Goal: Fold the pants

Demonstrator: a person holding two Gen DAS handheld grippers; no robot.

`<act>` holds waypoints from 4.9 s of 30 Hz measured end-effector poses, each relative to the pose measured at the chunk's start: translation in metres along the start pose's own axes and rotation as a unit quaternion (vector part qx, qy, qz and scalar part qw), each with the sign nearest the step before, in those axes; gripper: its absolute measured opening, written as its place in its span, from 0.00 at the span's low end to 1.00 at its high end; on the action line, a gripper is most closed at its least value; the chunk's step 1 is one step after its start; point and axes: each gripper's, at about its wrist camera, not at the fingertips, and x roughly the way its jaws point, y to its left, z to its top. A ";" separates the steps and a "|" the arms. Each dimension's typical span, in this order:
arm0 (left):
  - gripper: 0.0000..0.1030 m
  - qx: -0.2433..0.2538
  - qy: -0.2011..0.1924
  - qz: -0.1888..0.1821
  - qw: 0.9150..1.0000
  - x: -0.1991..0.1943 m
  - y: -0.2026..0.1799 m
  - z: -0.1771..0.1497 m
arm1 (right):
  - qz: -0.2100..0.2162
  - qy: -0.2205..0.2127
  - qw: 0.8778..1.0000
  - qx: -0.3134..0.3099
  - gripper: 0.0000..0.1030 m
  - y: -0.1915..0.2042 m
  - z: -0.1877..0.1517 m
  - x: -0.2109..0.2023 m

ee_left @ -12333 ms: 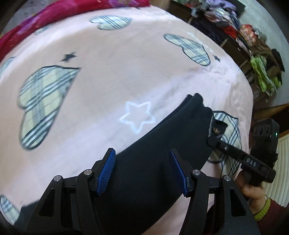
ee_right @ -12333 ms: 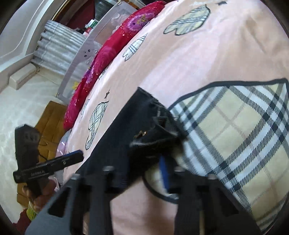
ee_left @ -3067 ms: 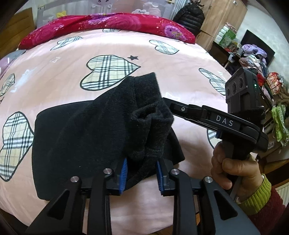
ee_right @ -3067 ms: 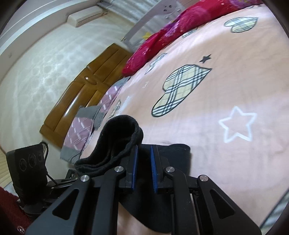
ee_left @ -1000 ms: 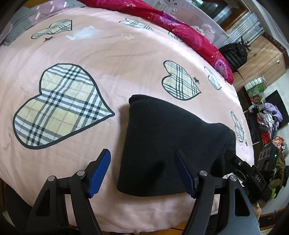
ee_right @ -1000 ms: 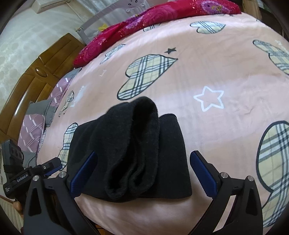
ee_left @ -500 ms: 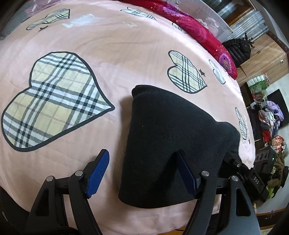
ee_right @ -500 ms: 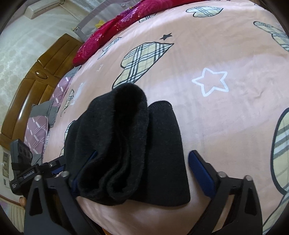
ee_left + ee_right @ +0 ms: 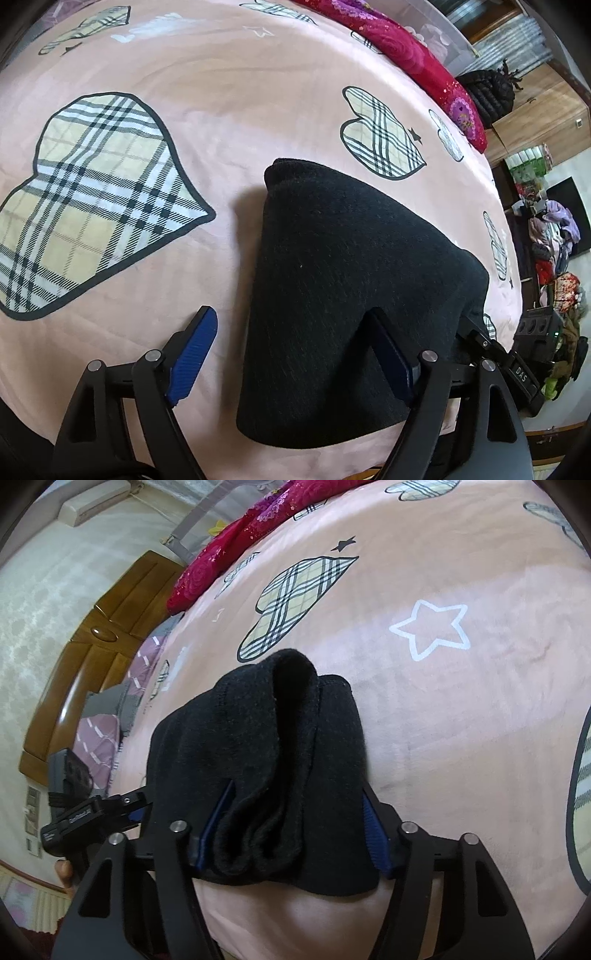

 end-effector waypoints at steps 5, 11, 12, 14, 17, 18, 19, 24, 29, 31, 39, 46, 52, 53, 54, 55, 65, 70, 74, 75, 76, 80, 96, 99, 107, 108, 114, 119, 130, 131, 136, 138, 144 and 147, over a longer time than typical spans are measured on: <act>0.82 0.000 0.002 0.000 1.000 0.005 -0.001 0.003 | 0.022 0.001 1.000 0.009 0.58 -0.008 -0.001 0.000; 0.59 0.029 0.000 0.003 1.000 0.016 -0.014 0.005 | 0.032 -0.002 0.999 0.012 0.56 -0.010 -0.002 -0.002; 0.56 0.030 -0.003 0.007 1.000 0.016 -0.016 0.006 | 0.033 -0.002 0.999 0.012 0.56 -0.010 -0.002 -0.002; 0.50 0.035 -0.007 0.010 0.999 0.015 -0.020 0.006 | 0.034 -0.003 0.999 0.012 0.55 -0.009 -0.002 -0.002; 0.40 0.046 -0.018 0.015 0.999 0.008 -0.026 0.005 | 0.036 -0.003 0.999 0.013 0.54 -0.009 -0.002 -0.003; 0.37 0.050 -0.023 0.016 0.998 0.006 -0.029 0.005 | 0.036 -0.003 0.999 0.012 0.54 -0.008 -0.002 -0.003; 0.35 0.053 -0.028 0.017 0.998 0.003 -0.032 0.005 | 0.036 -0.003 0.999 0.011 0.53 -0.008 -0.002 -0.004; 0.28 0.057 -0.045 0.017 0.997 -0.015 -0.039 0.003 | 0.040 -0.013 0.999 0.004 0.49 0.000 -0.002 -0.011; 0.28 0.065 -0.069 0.012 0.995 -0.041 -0.049 0.001 | 0.052 -0.026 0.998 -0.005 0.47 0.012 0.004 -0.022; 0.28 0.069 -0.082 0.015 0.994 -0.052 -0.052 0.003 | 0.055 -0.029 0.998 -0.013 0.47 0.020 0.008 -0.025; 0.28 0.062 -0.109 0.022 0.992 -0.075 -0.042 0.023 | 0.067 -0.036 0.996 -0.043 0.47 0.045 0.031 -0.021; 0.28 0.053 -0.115 0.043 0.991 -0.067 -0.027 0.056 | 0.060 -0.032 0.995 -0.066 0.47 0.067 0.061 0.005; 0.28 0.047 -0.116 0.063 0.990 -0.052 -0.013 0.083 | 0.055 -0.021 0.996 -0.069 0.47 0.072 0.081 0.036; 0.28 0.047 -0.115 0.066 0.990 -0.049 -0.010 0.084 | 0.054 -0.019 0.996 -0.069 0.47 0.072 0.083 0.040; 0.28 0.046 -0.112 0.068 0.990 -0.045 -0.007 0.087 | 0.053 -0.016 0.996 -0.068 0.47 0.072 0.086 0.045; 0.29 0.045 -0.109 0.069 0.991 -0.042 -0.005 0.088 | 0.051 -0.013 0.996 -0.068 0.47 0.072 0.087 0.048; 0.41 0.045 -0.078 0.081 0.993 -0.008 0.018 0.084 | 0.024 0.015 0.997 -0.072 0.53 0.057 0.086 0.076; 0.46 0.053 -0.083 0.083 0.992 -0.006 0.019 0.079 | 0.022 0.017 0.997 -0.074 0.58 0.050 0.086 0.080; 0.59 0.069 -0.092 0.100 0.988 -0.010 0.013 0.074 | 0.019 0.015 0.997 -0.073 0.63 0.047 0.086 0.079; 0.61 0.074 -0.093 0.103 0.987 -0.011 0.012 0.073 | 0.014 0.014 0.997 -0.075 0.64 0.048 0.086 0.078; 0.62 0.078 -0.095 0.108 0.986 -0.013 0.010 0.071 | 0.010 0.013 0.997 -0.078 0.64 0.049 0.086 0.077; 0.64 0.077 -0.098 0.118 0.985 -0.018 0.010 0.066 | -0.026 0.003 0.994 -0.104 0.67 0.061 0.084 0.070; 0.71 0.075 -0.133 0.149 0.977 -0.052 0.008 0.030 | -0.074 -0.046 0.977 -0.193 0.78 0.105 0.057 0.030; 0.71 0.075 -0.141 0.159 0.974 -0.056 0.005 0.022 | -0.082 -0.049 0.975 -0.203 0.79 0.110 0.050 0.026; 0.73 0.093 -0.167 0.187 0.964 -0.068 -0.004 0.000 | -0.093 -0.073 0.967 -0.228 0.84 0.121 0.032 0.012; 0.74 0.094 -0.170 0.189 0.963 -0.070 -0.005 -0.002 | -0.094 -0.074 0.965 -0.232 0.84 0.122 0.030 0.011; 0.75 0.097 -0.189 0.195 0.958 -0.083 -0.009 -0.013 | -0.105 -0.094 0.955 -0.260 0.84 0.131 0.014 0.003; 0.76 0.103 -0.200 0.198 0.954 -0.093 -0.013 -0.022 | -0.107 -0.103 0.950 -0.276 0.84 0.139 0.007 -0.001; 0.79 0.113 -0.198 0.200 0.953 -0.100 -0.016 -0.034 | -0.112 -0.112 0.943 -0.294 0.87 0.151 -0.010 -0.004; 0.79 0.110 -0.198 0.198 0.954 -0.100 -0.015 -0.034 | -0.115 -0.114 0.941 -0.297 0.87 0.152 -0.011 -0.003; 0.79 0.112 -0.195 0.205 0.953 -0.097 -0.012 -0.035 | -0.120 -0.121 0.938 -0.302 0.87 0.154 -0.016 -0.003; 0.80 0.121 -0.198 0.213 0.949 -0.095 -0.014 -0.037 | -0.123 -0.124 0.937 -0.303 0.87 0.154 -0.017 -0.003; 0.80 0.127 -0.196 0.216 0.948 -0.089 -0.014 -0.038 | -0.128 -0.128 0.934 -0.308 0.87 0.156 -0.020 0.000; 0.80 0.130 -0.191 0.219 0.948 -0.084 -0.014 -0.039 | -0.126 -0.124 0.935 -0.307 0.87 0.156 -0.021 0.003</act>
